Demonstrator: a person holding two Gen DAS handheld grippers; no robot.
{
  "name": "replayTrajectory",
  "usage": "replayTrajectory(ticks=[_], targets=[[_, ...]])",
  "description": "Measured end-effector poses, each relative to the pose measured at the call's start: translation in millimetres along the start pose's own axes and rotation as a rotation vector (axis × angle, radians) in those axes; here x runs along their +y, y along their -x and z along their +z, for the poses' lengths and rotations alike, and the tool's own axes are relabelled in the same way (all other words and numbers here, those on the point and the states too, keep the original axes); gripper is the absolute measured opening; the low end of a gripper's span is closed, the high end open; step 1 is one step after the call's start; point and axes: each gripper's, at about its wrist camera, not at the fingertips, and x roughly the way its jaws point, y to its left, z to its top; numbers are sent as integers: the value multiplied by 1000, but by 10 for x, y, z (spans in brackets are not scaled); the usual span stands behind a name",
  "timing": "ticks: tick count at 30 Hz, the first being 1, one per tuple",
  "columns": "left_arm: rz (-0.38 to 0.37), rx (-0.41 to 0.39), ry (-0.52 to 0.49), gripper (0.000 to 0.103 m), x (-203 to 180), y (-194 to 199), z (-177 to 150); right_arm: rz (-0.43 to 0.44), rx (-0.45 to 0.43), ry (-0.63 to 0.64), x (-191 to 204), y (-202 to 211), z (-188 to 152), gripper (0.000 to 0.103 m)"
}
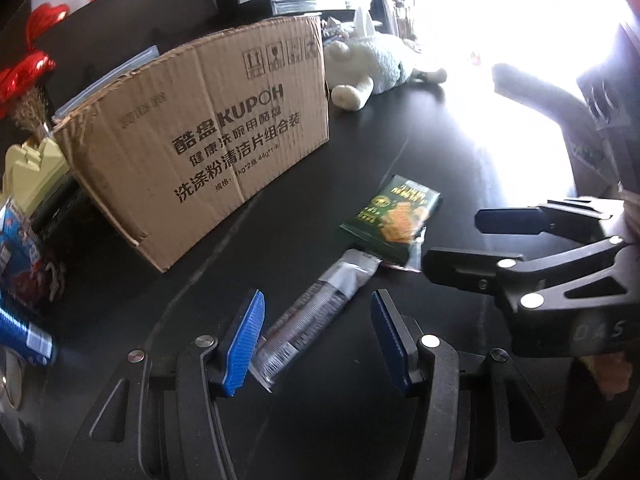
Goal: Organize snacks
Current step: 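Grasp silver-wrapped bar with left gripper, then move right gripper to green cracker packet while left holds silver bar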
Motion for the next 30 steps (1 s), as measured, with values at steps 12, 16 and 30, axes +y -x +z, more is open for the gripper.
replayTrajectory(ticks=[12, 16, 30], targets=[[-44, 68, -24, 35, -26, -245, -5, -16, 14, -28, -47, -90, 6, 74], [-65, 72, 4, 31, -3, -217, -19, -13, 20, -33, -60, -106, 5, 74], [-72, 61, 167, 19, -3, -90, -97, 11, 23, -28, -102, -84, 2, 74]])
